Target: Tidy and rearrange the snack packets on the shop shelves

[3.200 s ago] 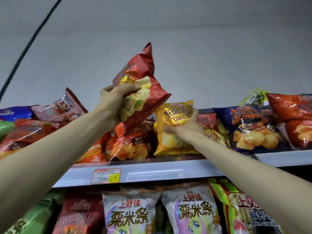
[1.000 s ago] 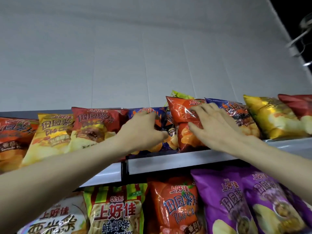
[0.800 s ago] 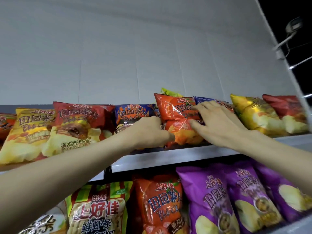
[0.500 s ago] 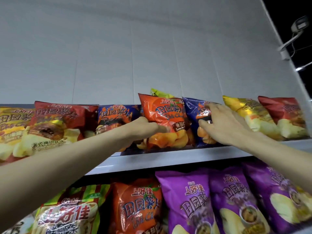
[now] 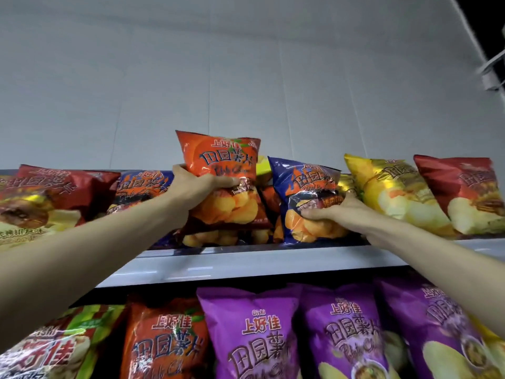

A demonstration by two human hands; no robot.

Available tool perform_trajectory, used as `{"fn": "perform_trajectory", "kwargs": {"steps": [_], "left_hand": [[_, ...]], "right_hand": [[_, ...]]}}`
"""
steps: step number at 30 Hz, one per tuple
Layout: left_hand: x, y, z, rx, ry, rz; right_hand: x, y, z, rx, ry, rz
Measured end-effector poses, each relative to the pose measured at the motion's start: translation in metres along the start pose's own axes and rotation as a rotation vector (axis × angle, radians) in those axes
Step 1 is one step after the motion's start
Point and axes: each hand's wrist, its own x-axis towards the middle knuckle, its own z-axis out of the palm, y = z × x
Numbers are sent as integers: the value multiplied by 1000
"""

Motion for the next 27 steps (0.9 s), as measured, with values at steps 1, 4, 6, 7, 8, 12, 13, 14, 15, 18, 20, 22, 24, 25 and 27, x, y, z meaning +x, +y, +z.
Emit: {"fn": "perform_trajectory", "kwargs": {"steps": [1, 4, 6, 7, 8, 12, 13, 14, 15, 18, 20, 22, 24, 25, 27], "left_hand": [[5, 3, -2, -35, 34, 0], [10, 23, -20, -173, 64, 70], [11, 37, -31, -288, 95, 112], [11, 43, -36, -331, 111, 145], [8, 49, -40, -347, 141, 171], [4, 62, -51, -424, 189, 304], [0, 67, -51, -433, 185, 330], [-3, 71, -51, -439, 178, 346], [-5, 75, -50, -452, 162, 357], [-16, 84, -42, -446, 104, 384], [-22, 87, -32, -410, 62, 413], [-29, 85, -18, -369, 11, 415], [-35, 81, -1, -323, -31, 391], [-36, 77, 8, -299, -52, 380], [-38, 69, 28, -242, -96, 356]], "right_hand": [[0, 0, -1, 15, 5, -12], [-2, 2, 0, 40, 44, -100], [-6, 1, 7, 83, 97, -151], [-8, -1, 13, 106, 134, -173], [-10, -4, 21, 122, 157, -200], [-19, -35, 60, 137, 185, -268], [-22, -43, 70, 139, 176, -277], [-23, -51, 82, 139, 159, -282], [-25, -59, 93, 135, 131, -286], [-29, -73, 127, 86, 44, -293], [-31, -78, 142, 24, 14, -265], [-34, -82, 149, -47, -28, -227], [-35, -84, 150, -73, -82, -211], [-34, -84, 150, -89, -100, -217], [-35, -79, 142, -124, -110, -242]]}}
